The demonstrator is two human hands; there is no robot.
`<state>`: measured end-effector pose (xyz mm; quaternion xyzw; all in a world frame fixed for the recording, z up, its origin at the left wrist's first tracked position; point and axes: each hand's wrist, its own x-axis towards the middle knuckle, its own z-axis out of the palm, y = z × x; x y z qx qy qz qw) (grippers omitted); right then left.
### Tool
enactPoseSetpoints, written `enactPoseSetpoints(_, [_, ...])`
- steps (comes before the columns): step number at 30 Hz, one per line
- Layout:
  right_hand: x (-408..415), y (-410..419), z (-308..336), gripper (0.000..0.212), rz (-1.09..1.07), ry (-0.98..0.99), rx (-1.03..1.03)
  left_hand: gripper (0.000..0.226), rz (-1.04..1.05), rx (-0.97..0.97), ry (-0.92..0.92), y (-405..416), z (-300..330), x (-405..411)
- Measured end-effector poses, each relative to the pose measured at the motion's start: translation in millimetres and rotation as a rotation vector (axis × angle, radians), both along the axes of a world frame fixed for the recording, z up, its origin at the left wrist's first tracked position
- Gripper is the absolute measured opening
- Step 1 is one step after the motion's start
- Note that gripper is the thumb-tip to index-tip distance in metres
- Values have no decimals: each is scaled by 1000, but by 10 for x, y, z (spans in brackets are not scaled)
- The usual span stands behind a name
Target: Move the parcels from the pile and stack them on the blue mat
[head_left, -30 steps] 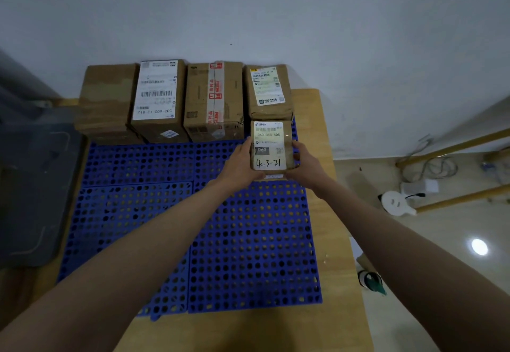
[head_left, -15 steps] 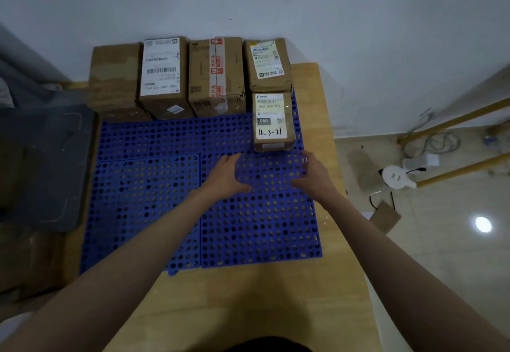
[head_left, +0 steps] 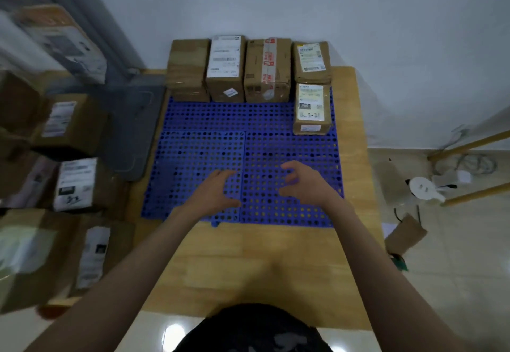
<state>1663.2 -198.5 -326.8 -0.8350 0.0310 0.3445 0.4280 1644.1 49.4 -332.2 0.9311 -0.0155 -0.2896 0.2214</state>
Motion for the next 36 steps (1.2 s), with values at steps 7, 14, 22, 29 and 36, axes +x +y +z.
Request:
enactPoseSetpoints(7, [-283,742,188,65,86,-55,38,74,67,-38,-82,700,267,-512])
enactPoseSetpoints(14, [-699,1701,279,65,168,-56,84,67,122,-30,-190,1583,460,-1056])
enactPoseSetpoints(22, [-1154,2930,486,66,267,-160,51,58,199,-13,-342,2617,842,-1632])
enactPoseSetpoints(29, [-1473,3778,592,70,427,-223,-151,90,196,201,-254,3522,1082,-1980])
enactPoseSetpoints(36, [-1783,4310,721,82,571,-288,-317,128,81,356,-127,3961,1016,-2173])
